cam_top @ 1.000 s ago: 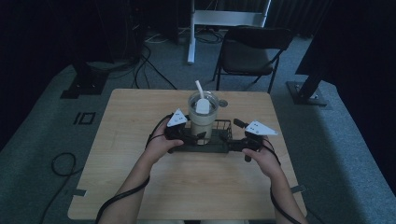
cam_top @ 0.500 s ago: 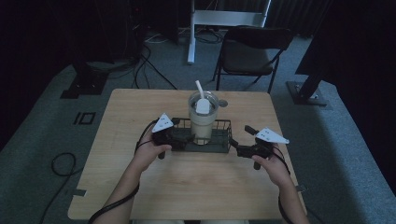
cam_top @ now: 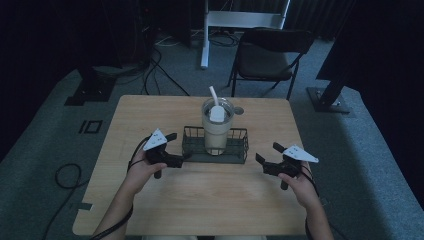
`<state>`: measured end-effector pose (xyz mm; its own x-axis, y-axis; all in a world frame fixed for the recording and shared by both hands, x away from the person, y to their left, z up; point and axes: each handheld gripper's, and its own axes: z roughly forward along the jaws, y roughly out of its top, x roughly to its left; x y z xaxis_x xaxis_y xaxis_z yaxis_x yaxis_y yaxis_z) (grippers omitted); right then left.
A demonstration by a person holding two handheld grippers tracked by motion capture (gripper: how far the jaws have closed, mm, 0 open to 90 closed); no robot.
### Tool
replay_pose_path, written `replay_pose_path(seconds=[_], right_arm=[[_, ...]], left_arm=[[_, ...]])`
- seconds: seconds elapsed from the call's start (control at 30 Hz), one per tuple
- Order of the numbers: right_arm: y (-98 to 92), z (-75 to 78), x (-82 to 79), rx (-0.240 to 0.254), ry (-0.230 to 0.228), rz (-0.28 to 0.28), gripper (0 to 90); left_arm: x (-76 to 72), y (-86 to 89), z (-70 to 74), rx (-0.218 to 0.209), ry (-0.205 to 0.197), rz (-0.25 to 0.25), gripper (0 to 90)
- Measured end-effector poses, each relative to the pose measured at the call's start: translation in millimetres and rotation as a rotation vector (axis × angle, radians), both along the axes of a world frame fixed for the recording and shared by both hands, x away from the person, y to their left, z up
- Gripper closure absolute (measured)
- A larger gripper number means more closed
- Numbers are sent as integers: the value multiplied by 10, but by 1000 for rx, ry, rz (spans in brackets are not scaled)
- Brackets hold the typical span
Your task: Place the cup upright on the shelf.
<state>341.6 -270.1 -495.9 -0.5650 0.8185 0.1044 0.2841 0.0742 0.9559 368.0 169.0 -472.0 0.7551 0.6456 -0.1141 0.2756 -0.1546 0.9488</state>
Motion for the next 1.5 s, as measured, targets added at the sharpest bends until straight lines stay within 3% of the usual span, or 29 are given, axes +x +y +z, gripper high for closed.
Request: replay_pose_path(seconds=[0.2,0.4,0.5,0.73,0.97,1.07,1.17,1.27,1.33,1.5], right_arm=[[-115,-108,-44,-9,26,-49,91],[-217,-203,-85,-35,60,-86,91],[-265,-239,-123,-47,75,-104,91],[-354,-305,-173,-53,98,-143,91],[-444,-382,-272,-64,144,-161,91],[-452,-405,-294,-71,151,-171,91],[-462,-441,-324,-84,169,-188,91],[-470,-486,-357,-104,186,-208,91],[-479,-498,-371,-106,211,-222,91],[-485,-497,-416,-119,234,-225,91]], left_arm=[[-93,214,-33,-8,10,25,26],[-167,455,-105,-3,19,87,26],[-223,610,-217,50,32,129,26],[-299,859,-311,45,64,208,26],[-426,1159,-419,71,115,300,26],[-461,1209,-454,77,136,313,26],[-533,1271,-512,129,159,330,27],[-605,1325,-549,129,177,357,26],[-659,1376,-583,135,204,402,27],[-747,1497,-642,196,265,496,27]])
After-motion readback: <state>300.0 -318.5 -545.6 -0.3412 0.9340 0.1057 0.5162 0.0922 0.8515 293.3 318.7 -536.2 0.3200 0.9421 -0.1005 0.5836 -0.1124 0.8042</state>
